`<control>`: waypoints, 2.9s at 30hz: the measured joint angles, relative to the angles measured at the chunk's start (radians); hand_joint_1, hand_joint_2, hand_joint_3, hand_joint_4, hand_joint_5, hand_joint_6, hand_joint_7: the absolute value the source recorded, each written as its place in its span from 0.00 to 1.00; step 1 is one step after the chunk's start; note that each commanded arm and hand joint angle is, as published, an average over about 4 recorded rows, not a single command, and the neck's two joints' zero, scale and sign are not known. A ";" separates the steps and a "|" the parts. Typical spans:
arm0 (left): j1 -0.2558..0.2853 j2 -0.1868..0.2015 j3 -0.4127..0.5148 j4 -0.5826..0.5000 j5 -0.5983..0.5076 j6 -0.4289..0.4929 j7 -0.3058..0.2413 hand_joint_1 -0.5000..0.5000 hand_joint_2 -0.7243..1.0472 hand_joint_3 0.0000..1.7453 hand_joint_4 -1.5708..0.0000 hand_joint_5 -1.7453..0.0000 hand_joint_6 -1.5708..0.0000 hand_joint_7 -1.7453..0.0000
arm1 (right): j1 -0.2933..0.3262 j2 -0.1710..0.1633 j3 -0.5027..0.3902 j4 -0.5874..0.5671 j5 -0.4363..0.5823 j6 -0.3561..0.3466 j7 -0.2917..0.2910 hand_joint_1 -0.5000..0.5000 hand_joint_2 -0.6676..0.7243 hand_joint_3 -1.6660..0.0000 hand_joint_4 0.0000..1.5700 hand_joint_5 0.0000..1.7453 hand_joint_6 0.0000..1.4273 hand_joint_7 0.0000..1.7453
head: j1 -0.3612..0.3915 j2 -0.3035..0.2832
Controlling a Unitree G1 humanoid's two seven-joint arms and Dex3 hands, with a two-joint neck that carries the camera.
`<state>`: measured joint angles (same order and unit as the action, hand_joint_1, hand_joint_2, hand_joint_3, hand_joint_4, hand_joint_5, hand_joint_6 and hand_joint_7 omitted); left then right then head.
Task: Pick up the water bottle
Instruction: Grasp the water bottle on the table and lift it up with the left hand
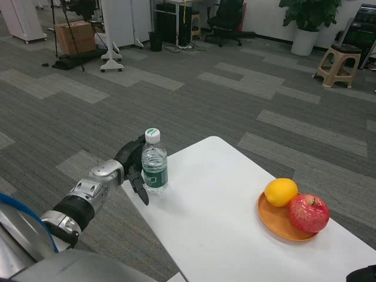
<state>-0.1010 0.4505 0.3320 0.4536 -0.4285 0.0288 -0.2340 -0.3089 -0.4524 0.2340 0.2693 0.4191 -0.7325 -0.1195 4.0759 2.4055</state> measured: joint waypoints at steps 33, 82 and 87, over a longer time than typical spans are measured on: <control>-0.059 -0.019 -0.105 0.067 -0.156 -0.067 -0.030 0.00 0.24 0.05 1.00 0.13 0.97 0.33 | 0.000 0.001 0.000 0.000 0.000 0.000 0.000 0.33 0.95 1.00 0.00 0.00 0.00 0.00 | -0.007 -0.012; -0.113 -0.082 -0.202 0.160 -0.066 -0.283 -0.042 1.00 0.80 0.00 0.38 0.00 0.32 0.04 | 0.047 0.025 -0.013 -0.032 0.000 0.000 0.000 0.33 0.93 1.00 0.00 0.00 0.00 0.00 | -0.055 -0.011; -0.113 -0.081 -0.216 0.151 -0.123 -0.282 -0.041 1.00 0.80 0.04 0.38 0.00 0.34 0.04 | 0.047 0.025 -0.014 -0.032 0.000 0.000 0.000 0.33 0.91 1.00 0.00 0.00 0.00 0.00 | -0.059 -0.012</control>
<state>-0.2138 0.3690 0.1157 0.6047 -0.5518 -0.2530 -0.2750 -0.2616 -0.4272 0.2204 0.2369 0.4192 -0.7325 -0.1194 4.0164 2.3936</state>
